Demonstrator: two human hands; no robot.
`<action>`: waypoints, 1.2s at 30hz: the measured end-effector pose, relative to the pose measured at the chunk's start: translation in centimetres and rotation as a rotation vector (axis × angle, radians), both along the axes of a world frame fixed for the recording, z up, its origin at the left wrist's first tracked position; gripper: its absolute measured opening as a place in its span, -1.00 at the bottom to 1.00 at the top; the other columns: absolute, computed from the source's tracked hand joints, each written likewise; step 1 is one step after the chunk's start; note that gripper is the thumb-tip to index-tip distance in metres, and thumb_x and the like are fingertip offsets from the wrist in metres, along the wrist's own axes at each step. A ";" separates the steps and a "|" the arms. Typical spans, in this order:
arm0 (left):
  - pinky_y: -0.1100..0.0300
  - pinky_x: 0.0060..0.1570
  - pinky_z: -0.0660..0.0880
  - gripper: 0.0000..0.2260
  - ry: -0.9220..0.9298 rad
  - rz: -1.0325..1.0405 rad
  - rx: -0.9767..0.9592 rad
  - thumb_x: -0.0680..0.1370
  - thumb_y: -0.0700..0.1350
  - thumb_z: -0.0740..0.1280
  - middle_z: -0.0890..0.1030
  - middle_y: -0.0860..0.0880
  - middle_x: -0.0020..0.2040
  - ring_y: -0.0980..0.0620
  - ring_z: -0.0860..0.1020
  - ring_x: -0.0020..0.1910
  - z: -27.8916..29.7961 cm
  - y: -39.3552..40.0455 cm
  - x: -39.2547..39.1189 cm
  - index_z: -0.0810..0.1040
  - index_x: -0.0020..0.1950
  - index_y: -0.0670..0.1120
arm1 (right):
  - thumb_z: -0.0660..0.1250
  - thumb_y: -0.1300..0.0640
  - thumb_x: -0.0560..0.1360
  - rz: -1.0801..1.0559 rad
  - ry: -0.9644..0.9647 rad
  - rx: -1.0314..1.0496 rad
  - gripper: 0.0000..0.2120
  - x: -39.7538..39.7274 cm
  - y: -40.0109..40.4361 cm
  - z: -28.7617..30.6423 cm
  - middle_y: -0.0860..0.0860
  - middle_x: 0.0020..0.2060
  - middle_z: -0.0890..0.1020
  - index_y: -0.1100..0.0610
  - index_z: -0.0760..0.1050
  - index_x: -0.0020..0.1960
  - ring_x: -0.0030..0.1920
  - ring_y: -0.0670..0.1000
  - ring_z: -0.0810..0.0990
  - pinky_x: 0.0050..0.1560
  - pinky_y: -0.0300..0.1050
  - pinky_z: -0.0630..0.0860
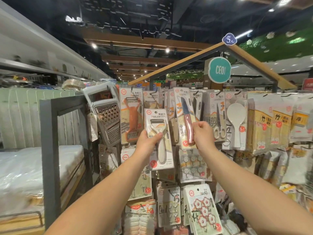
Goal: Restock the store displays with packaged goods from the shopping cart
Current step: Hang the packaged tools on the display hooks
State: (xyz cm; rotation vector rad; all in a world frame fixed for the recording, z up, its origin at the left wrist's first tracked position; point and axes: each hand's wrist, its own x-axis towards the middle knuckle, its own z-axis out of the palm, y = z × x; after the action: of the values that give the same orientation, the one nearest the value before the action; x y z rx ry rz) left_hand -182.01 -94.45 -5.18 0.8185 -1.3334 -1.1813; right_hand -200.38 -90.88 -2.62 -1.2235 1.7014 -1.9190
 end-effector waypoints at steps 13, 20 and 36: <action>0.11 -0.03 0.57 -0.71 0.013 -0.013 0.000 0.56 -0.15 0.41 0.65 -0.01 0.12 0.01 0.64 0.04 0.0 -0.4 -0.2 0.47 0.25 -0.03 | 0.20 0.08 0.63 -0.036 0.126 0.128 -0.75 -1.4 -1.0 1.8 0.04 -0.29 0.56 0.15 0.47 -0.17 -0.28 0.05 0.52 -0.34 -0.11 0.32; 0.16 -0.09 0.56 -0.76 0.046 -0.034 -0.002 0.57 -0.16 0.39 0.67 0.03 0.05 0.08 0.65 -0.05 -0.3 -0.3 0.0 0.50 0.21 -0.01 | 0.20 0.03 0.62 0.119 0.041 0.160 -0.76 -0.8 -1.2 0.6 0.10 -0.34 0.43 0.11 0.38 -0.18 -0.33 0.06 0.42 -0.28 -0.06 0.33; -0.01 -0.03 0.61 -0.77 0.051 -0.113 0.178 0.56 -0.25 0.38 0.70 -0.15 -0.01 -0.09 0.68 -0.09 -2.4 -1.0 0.1 0.54 0.21 -0.19 | 0.41 0.05 0.53 0.602 0.048 0.377 -0.81 5.1 1.6 -7.6 0.03 -0.04 0.70 -0.03 0.49 0.11 -0.11 -0.02 0.68 -0.26 -0.10 0.61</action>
State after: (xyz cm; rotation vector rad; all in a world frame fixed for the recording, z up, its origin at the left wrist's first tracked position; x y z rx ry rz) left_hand -181.93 -95.43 -7.62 0.8417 -1.2588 -1.4162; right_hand -195.24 -89.27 -10.23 -1.4196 1.4065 -1.1693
